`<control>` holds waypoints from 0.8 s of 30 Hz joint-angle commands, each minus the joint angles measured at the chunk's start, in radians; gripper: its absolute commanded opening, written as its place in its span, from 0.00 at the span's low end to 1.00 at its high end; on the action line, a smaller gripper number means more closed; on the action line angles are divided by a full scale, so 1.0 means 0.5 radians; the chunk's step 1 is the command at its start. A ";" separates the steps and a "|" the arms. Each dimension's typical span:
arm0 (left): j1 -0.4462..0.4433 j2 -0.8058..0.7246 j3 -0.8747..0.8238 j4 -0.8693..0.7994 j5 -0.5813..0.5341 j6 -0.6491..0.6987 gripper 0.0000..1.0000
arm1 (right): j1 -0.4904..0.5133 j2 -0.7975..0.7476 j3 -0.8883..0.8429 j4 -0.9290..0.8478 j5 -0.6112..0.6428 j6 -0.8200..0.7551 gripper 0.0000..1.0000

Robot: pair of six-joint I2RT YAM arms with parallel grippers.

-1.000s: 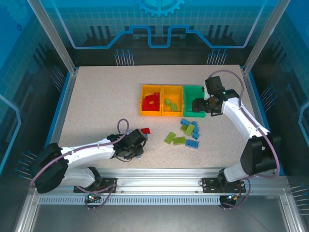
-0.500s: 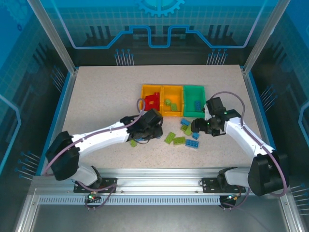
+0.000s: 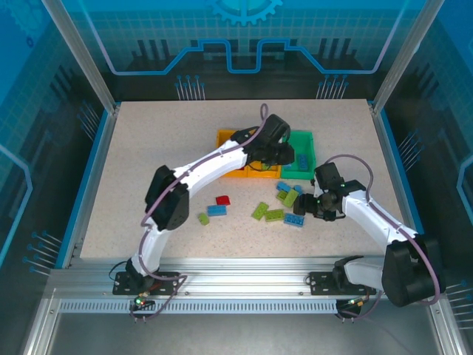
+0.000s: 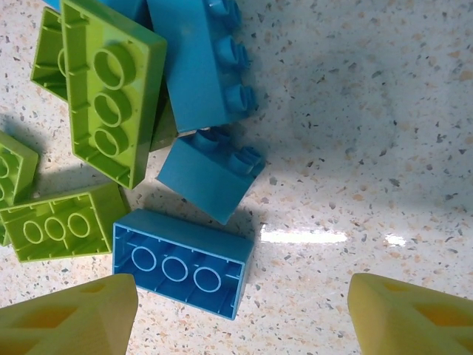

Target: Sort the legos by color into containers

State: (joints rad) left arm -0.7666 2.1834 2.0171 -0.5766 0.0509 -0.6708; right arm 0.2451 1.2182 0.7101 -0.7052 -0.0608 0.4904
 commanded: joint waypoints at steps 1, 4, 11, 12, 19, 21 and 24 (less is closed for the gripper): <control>0.039 0.214 0.326 -0.138 0.163 0.129 0.27 | -0.027 -0.025 -0.032 0.036 -0.012 0.041 0.76; 0.093 0.375 0.484 -0.112 0.241 0.099 0.29 | -0.030 -0.034 -0.041 0.047 -0.042 0.011 0.74; 0.162 0.447 0.534 0.056 0.285 0.073 0.42 | -0.010 -0.069 -0.034 0.113 -0.133 0.110 0.67; 0.167 0.450 0.537 0.089 0.310 0.072 0.46 | 0.002 -0.071 -0.032 0.129 -0.126 0.136 0.67; 0.162 0.383 0.488 0.135 0.383 0.054 0.98 | 0.038 0.001 0.030 0.235 -0.038 0.172 0.65; 0.162 0.304 0.401 0.163 0.375 0.044 0.99 | 0.051 0.055 0.053 0.272 -0.054 0.179 0.63; 0.165 0.142 0.210 0.214 0.318 0.040 0.99 | 0.113 0.137 0.110 0.308 -0.045 0.187 0.62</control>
State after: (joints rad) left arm -0.6819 2.3684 2.1735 -0.5007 0.2070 -0.6521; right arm 0.2710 1.2587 0.7242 -0.5900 -0.0856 0.5659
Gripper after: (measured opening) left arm 0.986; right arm 0.626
